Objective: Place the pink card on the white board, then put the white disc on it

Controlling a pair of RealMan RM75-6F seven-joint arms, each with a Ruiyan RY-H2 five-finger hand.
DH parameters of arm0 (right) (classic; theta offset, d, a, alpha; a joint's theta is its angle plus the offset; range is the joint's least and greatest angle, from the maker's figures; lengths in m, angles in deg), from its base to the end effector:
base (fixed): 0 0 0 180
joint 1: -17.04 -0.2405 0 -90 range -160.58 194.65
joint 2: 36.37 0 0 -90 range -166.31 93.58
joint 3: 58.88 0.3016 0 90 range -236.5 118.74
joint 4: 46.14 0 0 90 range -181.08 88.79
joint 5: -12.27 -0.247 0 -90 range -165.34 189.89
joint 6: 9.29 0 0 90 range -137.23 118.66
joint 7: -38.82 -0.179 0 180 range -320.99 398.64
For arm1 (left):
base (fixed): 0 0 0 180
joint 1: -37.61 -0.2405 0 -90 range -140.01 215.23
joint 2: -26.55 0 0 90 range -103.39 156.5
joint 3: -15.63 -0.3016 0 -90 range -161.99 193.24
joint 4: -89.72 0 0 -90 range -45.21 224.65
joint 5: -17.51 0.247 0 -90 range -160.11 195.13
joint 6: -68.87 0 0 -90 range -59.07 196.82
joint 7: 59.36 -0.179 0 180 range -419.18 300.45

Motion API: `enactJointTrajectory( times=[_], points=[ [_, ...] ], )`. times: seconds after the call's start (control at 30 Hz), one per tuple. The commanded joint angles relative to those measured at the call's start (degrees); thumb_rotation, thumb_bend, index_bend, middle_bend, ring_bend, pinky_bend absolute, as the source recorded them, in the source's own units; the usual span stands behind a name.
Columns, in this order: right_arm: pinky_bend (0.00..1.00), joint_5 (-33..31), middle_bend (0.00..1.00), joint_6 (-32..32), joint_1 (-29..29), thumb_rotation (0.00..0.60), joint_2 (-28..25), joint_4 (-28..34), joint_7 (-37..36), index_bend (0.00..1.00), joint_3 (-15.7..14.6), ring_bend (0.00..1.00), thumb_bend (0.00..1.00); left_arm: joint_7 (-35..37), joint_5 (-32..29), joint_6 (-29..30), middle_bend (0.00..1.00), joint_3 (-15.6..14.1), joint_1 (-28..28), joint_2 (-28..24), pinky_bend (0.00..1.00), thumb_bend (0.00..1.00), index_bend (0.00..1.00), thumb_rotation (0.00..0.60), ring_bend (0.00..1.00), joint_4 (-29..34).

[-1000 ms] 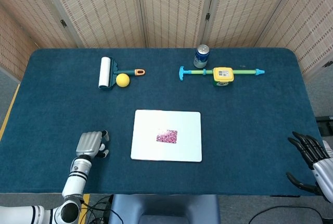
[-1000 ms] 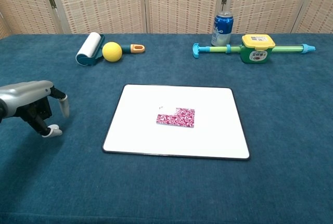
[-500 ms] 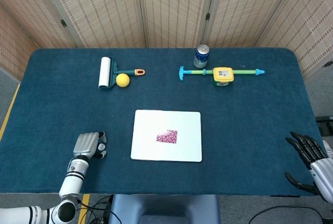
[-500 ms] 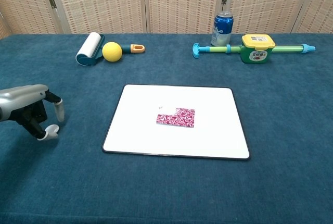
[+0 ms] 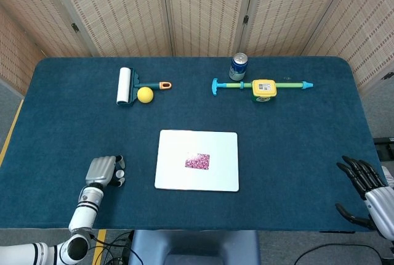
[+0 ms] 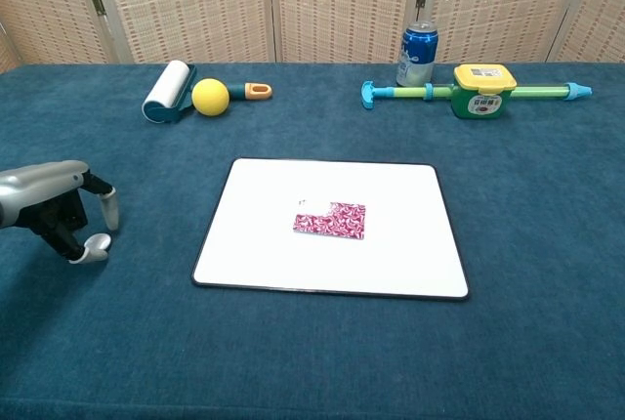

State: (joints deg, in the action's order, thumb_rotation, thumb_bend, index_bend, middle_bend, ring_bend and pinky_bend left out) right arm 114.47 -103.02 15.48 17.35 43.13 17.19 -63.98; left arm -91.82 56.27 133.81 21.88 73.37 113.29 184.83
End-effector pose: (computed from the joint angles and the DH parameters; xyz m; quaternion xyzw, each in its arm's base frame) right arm -0.3590 -0.1628 0.1965 0.6361 -0.4098 0.4495 0.4748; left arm -0.2577 0.3546 -0.0561 -0.6530 -0.5142 -0.2422 0.5005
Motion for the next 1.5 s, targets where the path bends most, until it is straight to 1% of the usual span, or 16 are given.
enactJointTrajectory(
  times=[0.03,0.3,0.6,0.73,0.87,1.0,1.17,1.3,1.5],
  points=[
    [0.0,-0.1,0.0,0.1,0.0,0.6,0.0,0.1,0.2,0.0,0.0,0.0,0.2,0.3,0.0,-0.5,1.0,0.0,0.0,0.0,1.0,0.31,0.49,0.6,0.94,-0.5],
    [0.0,-0.2,0.0,0.1,0.1,0.6,0.0,0.4,0.7,0.0,0.1,0.0,0.2,0.9,0.1,-1.3,1.0,-0.1,-0.3,-0.2,1.0,0.31,0.5,0.6,0.94,-0.9],
    [0.0,-0.1,0.0,-0.1,0.2,0.6,0.0,0.4,0.9,0.0,0.1,0.0,0.2,2.4,0.8,-1.9,1.0,0.2,-0.6,-0.4,1.0,0.33,0.56,0.6,0.95,-1.5],
    [0.0,0.0,0.0,-0.6,0.4,0.6,0.0,0.4,0.7,0.0,0.1,0.0,0.2,2.0,1.9,-1.1,1.0,0.5,-0.4,-1.3,1.0,0.33,0.57,0.6,0.95,0.1],
    [0.0,0.2,0.0,-1.4,0.7,0.6,-0.2,0.1,-0.1,0.0,0.1,0.0,0.2,-0.6,2.9,1.4,1.0,1.0,0.2,-2.7,1.0,0.33,0.57,0.6,0.95,4.3],
    [0.0,-0.2,0.0,-2.1,0.9,0.6,-0.4,-0.7,-1.9,0.0,0.2,0.0,0.2,-5.1,2.7,4.0,1.0,1.9,1.8,-3.4,1.0,0.33,0.57,0.6,0.95,9.4],
    [0.0,-0.9,0.0,-3.1,1.2,0.6,-0.6,-2.3,-5.0,0.0,0.5,0.0,0.2,-12.8,0.4,6.2,1.0,3.4,5.7,-1.5,1.0,0.33,0.56,0.6,0.95,13.9],
    [0.0,-3.1,0.0,-4.6,2.1,0.6,-0.9,-3.9,-8.7,0.0,1.3,0.0,0.2,-18.4,-3.3,5.7,1.0,5.2,10.2,1.9,1.0,0.33,0.56,0.6,0.95,13.9],
    [0.0,-7.1,0.0,-5.6,3.5,0.6,-0.8,-6.8,-14.0,0.0,2.5,0.0,0.2,-23.4,-8.9,3.5,1.0,7.8,16.8,7.3,1.0,0.33,0.56,0.6,0.95,9.7]
  ],
)
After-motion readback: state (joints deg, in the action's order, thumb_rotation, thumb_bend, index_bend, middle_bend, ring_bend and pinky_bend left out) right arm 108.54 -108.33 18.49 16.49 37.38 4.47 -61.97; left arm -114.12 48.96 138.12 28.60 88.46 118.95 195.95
